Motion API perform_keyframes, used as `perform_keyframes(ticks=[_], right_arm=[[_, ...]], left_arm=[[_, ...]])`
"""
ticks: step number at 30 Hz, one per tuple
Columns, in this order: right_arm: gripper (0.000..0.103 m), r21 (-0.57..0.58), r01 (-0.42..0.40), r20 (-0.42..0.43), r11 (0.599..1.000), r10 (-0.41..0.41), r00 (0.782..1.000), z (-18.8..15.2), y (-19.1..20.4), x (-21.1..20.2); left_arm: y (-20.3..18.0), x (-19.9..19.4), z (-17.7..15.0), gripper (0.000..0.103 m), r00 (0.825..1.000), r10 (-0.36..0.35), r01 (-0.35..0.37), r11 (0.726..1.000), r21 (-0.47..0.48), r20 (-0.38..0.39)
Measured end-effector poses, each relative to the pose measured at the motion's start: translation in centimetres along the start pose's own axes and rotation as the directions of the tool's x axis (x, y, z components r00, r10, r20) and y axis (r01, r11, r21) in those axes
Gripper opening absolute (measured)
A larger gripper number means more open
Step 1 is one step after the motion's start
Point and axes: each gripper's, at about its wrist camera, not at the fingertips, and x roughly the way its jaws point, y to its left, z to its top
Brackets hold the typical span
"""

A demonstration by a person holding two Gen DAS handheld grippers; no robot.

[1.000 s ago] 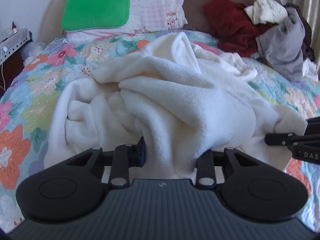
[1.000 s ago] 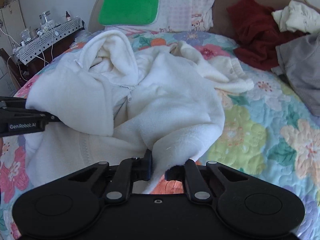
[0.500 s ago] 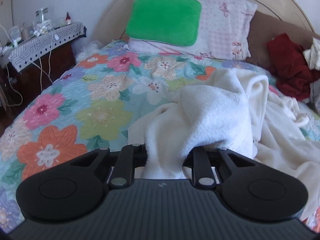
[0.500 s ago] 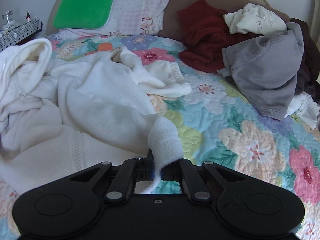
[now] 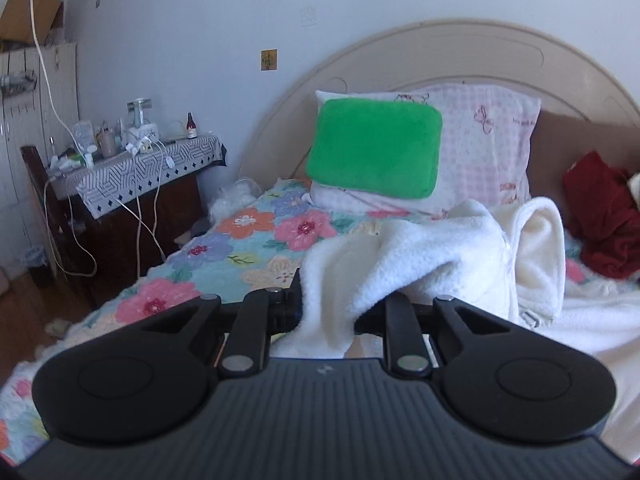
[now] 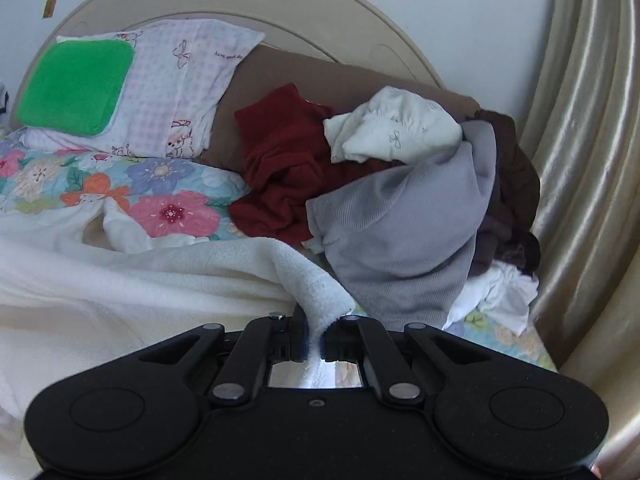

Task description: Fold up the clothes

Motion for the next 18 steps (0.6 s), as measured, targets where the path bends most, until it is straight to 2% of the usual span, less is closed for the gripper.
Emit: perform_keyframes(ticks=[1, 3, 4, 6, 7, 8, 10, 11, 12, 13, 15, 18], right_arm=[[0.005, -0.008, -0.004, 0.005, 1.000, 0.004, 1.000, 0.4, 0.0, 0.3], [0.007, 0.082, -0.038, -0.052, 0.996, 0.043, 0.998, -0.6, -0.1, 1.6], [0.009, 0.139, -0.047, -0.090, 0.989, 0.060, 0.994, -1.4, -0.1, 2.0], [0.019, 0.233, -0.060, -0.150, 0.971, 0.097, 0.984, -3.6, -0.2, 2.4], [0.026, 0.250, -0.064, -0.167, 0.966, 0.108, 0.980, -4.7, -0.2, 2.4], [0.030, 0.250, -0.061, -0.182, 0.966, 0.108, 0.977, -5.6, -0.2, 2.3], [0.034, 0.247, -0.037, -0.218, 0.968, 0.093, 0.971, -7.4, 0.0, 1.5], [0.034, 0.251, -0.036, -0.233, 0.967, 0.096, 0.968, -8.1, 0.0, 1.1], [0.034, 0.271, -0.064, -0.239, 0.960, 0.131, 0.962, -8.4, -0.2, 0.5], [0.035, 0.290, -0.092, -0.241, 0.953, 0.166, 0.956, -8.7, -0.3, -0.2], [0.035, 0.301, -0.150, -0.231, 0.942, 0.225, 0.947, -8.7, 0.0, -1.7], [0.037, 0.301, -0.287, -0.229, 0.909, 0.361, 0.904, -8.4, 2.0, -3.8]], left_arm=[[1.0, 1.0, -0.1, 0.020, 0.999, -0.038, 0.036, 0.996, -0.078, -0.023], [2.7, 5.1, -1.6, 0.031, 0.981, -0.088, 0.056, 0.982, -0.182, -0.171], [2.7, 6.8, -2.9, 0.035, 0.962, -0.053, 0.010, 0.987, -0.158, -0.268], [1.9, 8.1, -5.5, 0.036, 0.932, 0.031, -0.044, 0.999, -0.028, -0.361], [1.4, 7.9, -6.7, 0.037, 0.925, 0.066, -0.051, 0.997, 0.050, -0.375], [1.0, 7.6, -7.2, 0.041, 0.924, 0.087, -0.051, 0.993, 0.104, -0.373], [0.5, 7.0, -7.5, 0.049, 0.926, 0.126, -0.060, 0.980, 0.189, -0.355], [0.3, 6.8, -7.4, 0.057, 0.928, 0.142, -0.068, 0.973, 0.219, -0.344], [0.4, 6.6, -7.4, 0.068, 0.923, 0.149, -0.069, 0.971, 0.229, -0.355], [0.4, 6.5, -7.4, 0.071, 0.918, 0.157, -0.070, 0.968, 0.239, -0.365], [0.6, 6.1, -7.5, 0.071, 0.905, 0.149, -0.049, 0.967, 0.248, -0.399], [1.5, 5.3, -7.4, 0.072, 0.899, 0.086, -0.008, 0.984, 0.179, -0.430]])
